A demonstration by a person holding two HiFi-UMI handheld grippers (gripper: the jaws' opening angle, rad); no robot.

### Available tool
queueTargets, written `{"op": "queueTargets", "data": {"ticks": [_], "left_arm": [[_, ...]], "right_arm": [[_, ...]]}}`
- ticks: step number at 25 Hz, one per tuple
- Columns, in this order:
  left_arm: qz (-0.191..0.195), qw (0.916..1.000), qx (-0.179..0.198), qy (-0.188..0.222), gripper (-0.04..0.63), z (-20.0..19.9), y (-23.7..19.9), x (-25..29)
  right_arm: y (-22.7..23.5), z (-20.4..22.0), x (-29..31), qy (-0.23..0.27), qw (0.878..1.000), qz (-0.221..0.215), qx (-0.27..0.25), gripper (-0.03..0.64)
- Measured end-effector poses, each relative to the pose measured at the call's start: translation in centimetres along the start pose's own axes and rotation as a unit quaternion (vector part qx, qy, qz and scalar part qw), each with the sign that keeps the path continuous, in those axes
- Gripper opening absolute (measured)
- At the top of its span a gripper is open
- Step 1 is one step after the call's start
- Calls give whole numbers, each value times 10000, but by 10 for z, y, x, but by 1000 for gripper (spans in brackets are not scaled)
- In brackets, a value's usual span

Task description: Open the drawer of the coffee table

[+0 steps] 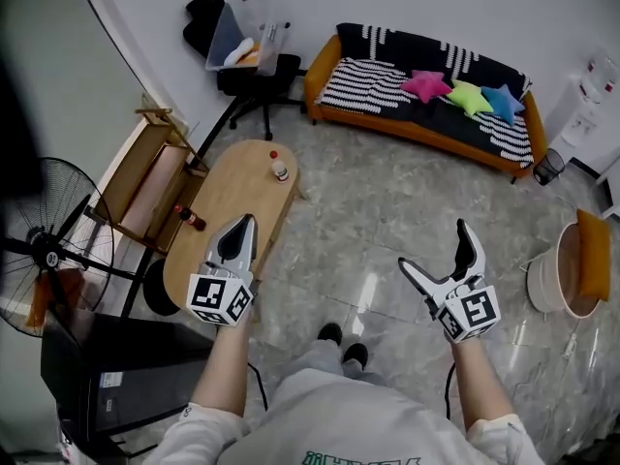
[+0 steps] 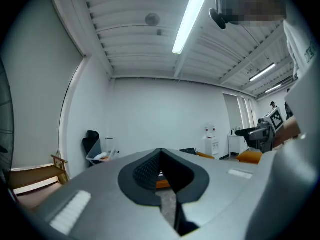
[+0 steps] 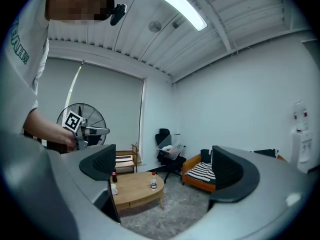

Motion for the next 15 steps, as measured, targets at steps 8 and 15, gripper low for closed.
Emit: {"op": "queueTargets", "data": {"ticks": [8,15], "left_arm": [[-194,9997,-175,-42,-2,28,-10,77],[-636,9972,-388,-29,0,43,-54,167]], "right_arm": [[71,15,58,-168,9998,-130,0,589],[141,13,169,-391,9975,-576,-104,589]]}}
Point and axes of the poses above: the fingertips, and each gripper's own axes: x forward along the fingers, y to its right, z out of its underside, the point moved 6 cm from there along -x, backward along the fingers, and after that the axes turned 11 degrees about -z, right-handed, at the moved point
